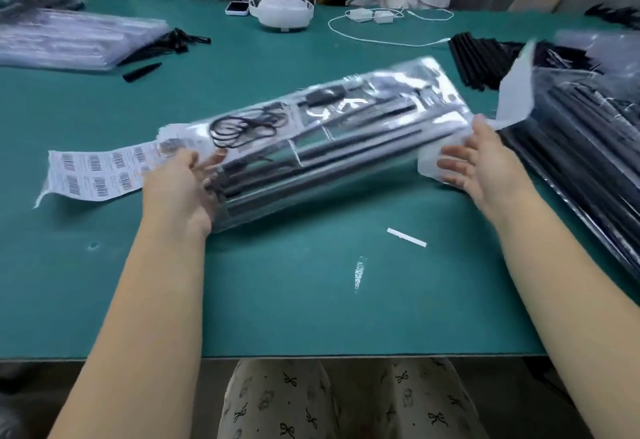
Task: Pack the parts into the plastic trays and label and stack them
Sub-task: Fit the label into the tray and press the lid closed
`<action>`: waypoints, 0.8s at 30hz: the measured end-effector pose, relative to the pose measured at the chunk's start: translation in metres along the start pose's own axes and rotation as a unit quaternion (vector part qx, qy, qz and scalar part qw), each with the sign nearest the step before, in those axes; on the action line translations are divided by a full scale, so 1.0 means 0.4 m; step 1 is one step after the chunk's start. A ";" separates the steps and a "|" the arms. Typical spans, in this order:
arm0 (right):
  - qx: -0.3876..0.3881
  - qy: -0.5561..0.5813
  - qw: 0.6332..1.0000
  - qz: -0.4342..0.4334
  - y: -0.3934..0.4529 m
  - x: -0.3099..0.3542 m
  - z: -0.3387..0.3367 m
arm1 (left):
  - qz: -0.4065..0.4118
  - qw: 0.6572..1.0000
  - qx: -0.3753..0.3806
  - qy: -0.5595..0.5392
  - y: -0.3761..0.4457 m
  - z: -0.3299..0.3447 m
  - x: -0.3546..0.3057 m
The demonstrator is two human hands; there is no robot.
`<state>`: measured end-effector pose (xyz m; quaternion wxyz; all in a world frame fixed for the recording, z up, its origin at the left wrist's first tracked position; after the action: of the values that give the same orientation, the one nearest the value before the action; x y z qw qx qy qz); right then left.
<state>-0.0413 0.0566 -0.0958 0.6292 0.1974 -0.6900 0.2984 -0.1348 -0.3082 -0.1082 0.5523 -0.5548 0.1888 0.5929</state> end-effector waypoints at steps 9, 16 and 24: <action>-0.118 -0.185 0.975 -0.044 0.044 -0.020 -0.147 | 0.031 0.983 0.026 0.177 -0.013 0.021 0.018; -0.129 -0.369 0.912 -0.123 0.020 0.001 -0.154 | 0.048 0.974 -0.007 0.220 -0.019 0.011 0.013; -0.126 -0.496 0.849 -0.131 0.014 0.019 -0.158 | 0.109 0.952 -0.038 0.284 -0.007 -0.008 -0.010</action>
<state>0.0014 0.1030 -0.0873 0.2565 0.3267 -0.9095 -0.0140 -0.1318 -0.3120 -0.1045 0.3861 -0.6970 0.3749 0.4740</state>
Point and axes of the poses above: each hand's wrist, its own y-axis towards the middle knuckle, its own z-axis out of the palm, x = y × z, the point moved 6 cm from there along y, towards the middle knuckle, and after that the axes turned 10 degrees about -x, right-handed, at the moved point
